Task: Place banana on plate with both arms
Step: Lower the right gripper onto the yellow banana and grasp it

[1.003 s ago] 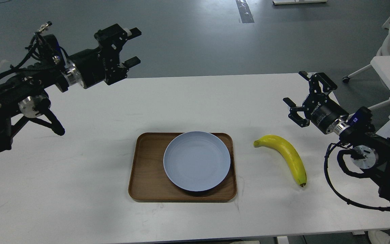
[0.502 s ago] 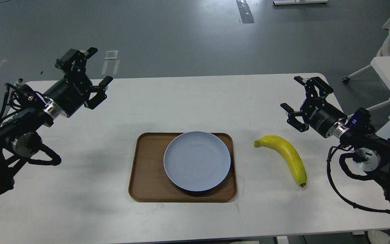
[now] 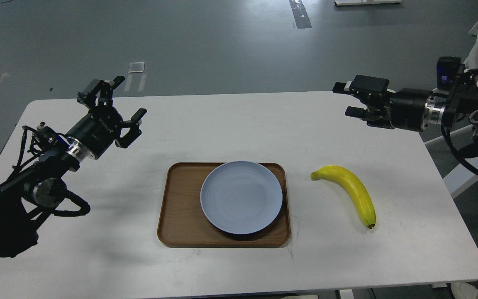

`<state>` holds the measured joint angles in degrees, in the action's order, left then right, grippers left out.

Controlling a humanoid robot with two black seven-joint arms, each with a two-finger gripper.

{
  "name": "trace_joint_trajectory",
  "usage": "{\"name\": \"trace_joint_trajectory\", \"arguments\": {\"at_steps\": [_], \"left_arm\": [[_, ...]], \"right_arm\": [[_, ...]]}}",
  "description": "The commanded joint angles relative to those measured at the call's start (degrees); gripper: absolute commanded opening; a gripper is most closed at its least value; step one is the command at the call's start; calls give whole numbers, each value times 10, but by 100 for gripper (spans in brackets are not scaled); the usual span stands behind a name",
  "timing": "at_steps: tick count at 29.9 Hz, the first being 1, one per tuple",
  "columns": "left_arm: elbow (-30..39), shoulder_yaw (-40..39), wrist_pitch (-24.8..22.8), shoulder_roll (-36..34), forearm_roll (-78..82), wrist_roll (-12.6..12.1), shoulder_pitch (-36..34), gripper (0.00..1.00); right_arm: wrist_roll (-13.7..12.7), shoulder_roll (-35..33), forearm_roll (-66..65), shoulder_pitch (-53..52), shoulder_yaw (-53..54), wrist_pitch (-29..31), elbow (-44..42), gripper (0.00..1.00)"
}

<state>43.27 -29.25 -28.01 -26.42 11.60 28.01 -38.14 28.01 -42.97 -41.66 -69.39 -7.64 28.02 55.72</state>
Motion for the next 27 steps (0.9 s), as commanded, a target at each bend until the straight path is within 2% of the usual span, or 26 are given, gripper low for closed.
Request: {"name": "trace_joint_trajectory", "arguments": {"at_steps": [1, 5, 9, 18, 27], "left_arm": [[1, 0, 0, -2, 1, 0, 0, 98], [1, 0, 0, -5, 1, -1, 0, 98], [2, 0, 0, -7, 2, -1, 0, 98], [1, 0, 0, -10, 2, 0, 1, 98], [1, 0, 0, -13, 2, -1, 1, 98]], "right_arm": [[0, 24, -141, -55, -65, 0, 0, 100], [0, 37, -250, -74, -111, 0, 0, 100], [0, 60, -343, -101, -201, 0, 0, 100], [0, 120, -366, -101, -268, 0, -12, 100], [0, 140, -366, -77, -279, 0, -51, 100]]}}
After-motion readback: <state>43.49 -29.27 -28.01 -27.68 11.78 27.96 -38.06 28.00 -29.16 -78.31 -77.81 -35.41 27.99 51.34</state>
